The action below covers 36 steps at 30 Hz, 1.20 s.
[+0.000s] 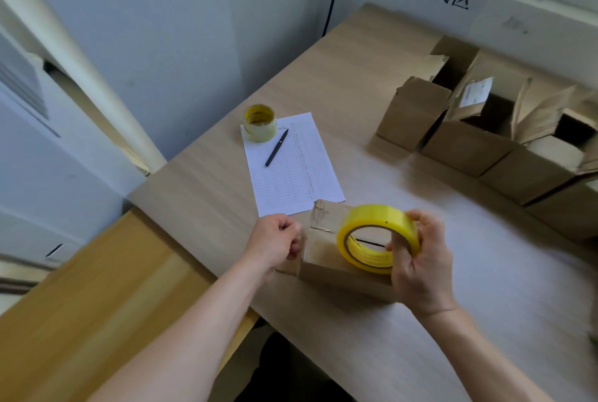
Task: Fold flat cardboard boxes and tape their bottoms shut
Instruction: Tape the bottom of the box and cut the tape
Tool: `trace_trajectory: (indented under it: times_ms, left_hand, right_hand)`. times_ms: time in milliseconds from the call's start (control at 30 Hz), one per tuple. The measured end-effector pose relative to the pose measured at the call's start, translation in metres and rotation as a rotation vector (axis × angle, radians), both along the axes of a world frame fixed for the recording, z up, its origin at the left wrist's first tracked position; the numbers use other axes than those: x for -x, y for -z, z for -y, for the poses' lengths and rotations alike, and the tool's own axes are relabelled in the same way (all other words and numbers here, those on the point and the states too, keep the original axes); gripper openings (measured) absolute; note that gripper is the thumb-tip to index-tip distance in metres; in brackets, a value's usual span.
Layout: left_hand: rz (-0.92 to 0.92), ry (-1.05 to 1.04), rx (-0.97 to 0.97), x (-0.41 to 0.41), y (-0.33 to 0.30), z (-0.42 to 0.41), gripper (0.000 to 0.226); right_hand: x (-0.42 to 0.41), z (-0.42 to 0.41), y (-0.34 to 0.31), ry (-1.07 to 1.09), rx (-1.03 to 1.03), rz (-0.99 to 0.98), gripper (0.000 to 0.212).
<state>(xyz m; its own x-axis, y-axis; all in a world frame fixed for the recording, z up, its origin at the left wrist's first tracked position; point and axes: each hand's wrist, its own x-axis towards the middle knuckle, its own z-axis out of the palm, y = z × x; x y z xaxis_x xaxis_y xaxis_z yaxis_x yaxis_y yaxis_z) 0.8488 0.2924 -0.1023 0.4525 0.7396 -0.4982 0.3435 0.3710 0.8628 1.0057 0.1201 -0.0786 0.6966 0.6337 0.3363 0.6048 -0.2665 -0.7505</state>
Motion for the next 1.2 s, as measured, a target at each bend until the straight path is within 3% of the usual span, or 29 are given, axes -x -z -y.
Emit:
trace_trajectory:
  times_ms: [100, 267, 433, 533, 633, 700, 800, 867, 933, 1000, 1067, 1133, 1200]
  left_hand:
    - [-0.026, -0.035, 0.008, -0.007, 0.006, 0.011, 0.027]
    - [-0.213, 0.053, -0.254, -0.012, 0.007, 0.015, 0.029]
    - [-0.250, 0.041, -0.262, -0.014, 0.007, 0.020, 0.033]
    - [-0.284, 0.005, -0.252, -0.015, 0.004, 0.017, 0.006]
    - [-0.111, -0.095, -0.257, -0.016, 0.000, 0.014, 0.038]
    - [0.063, 0.022, -0.308, -0.026, -0.003, 0.022, 0.035]
    - [0.135, 0.160, -0.329, -0.030, 0.005, 0.032, 0.030]
    - [0.166, 0.139, -0.291, -0.031, 0.008, 0.031, 0.028]
    - [0.176, 0.130, -0.297, -0.031, 0.009, 0.031, 0.028]
    - [0.177, 0.128, -0.308, -0.033, 0.008, 0.032, 0.028]
    - [0.190, 0.129, -0.306, -0.033, 0.008, 0.034, 0.027]
    - [0.195, 0.123, -0.307, -0.033, 0.009, 0.035, 0.027]
    - [0.186, 0.120, -0.320, -0.034, 0.007, 0.036, 0.027]
  right_hand:
    - [0.002, 0.000, -0.004, -0.039, 0.000, 0.059, 0.033]
    - [0.005, 0.004, -0.004, -0.041, 0.036, 0.108, 0.044]
    - [0.004, 0.003, -0.004, -0.039, 0.101, 0.082, 0.052]
    - [0.003, 0.005, -0.002, -0.032, 0.145, 0.081, 0.044]
    - [0.007, 0.005, -0.003, -0.028, 0.159, 0.082, 0.042]
    - [0.005, 0.004, -0.004, -0.009, 0.191, 0.061, 0.040]
    - [0.006, -0.001, -0.012, -0.001, 0.208, -0.086, 0.027]
    - [-0.003, -0.006, -0.026, -0.002, 0.130, -0.329, 0.020]
    - [-0.020, -0.004, -0.050, -0.101, 0.018, -0.612, 0.020]
    - [-0.043, 0.007, -0.075, -0.237, 0.002, -0.724, 0.012]
    - [-0.066, 0.024, -0.090, -0.278, 0.156, -0.511, 0.018]
    - [-0.075, 0.040, -0.091, -0.211, 0.420, -0.045, 0.032]
    - [-0.071, 0.048, -0.088, -0.105, 0.531, 0.230, 0.028]
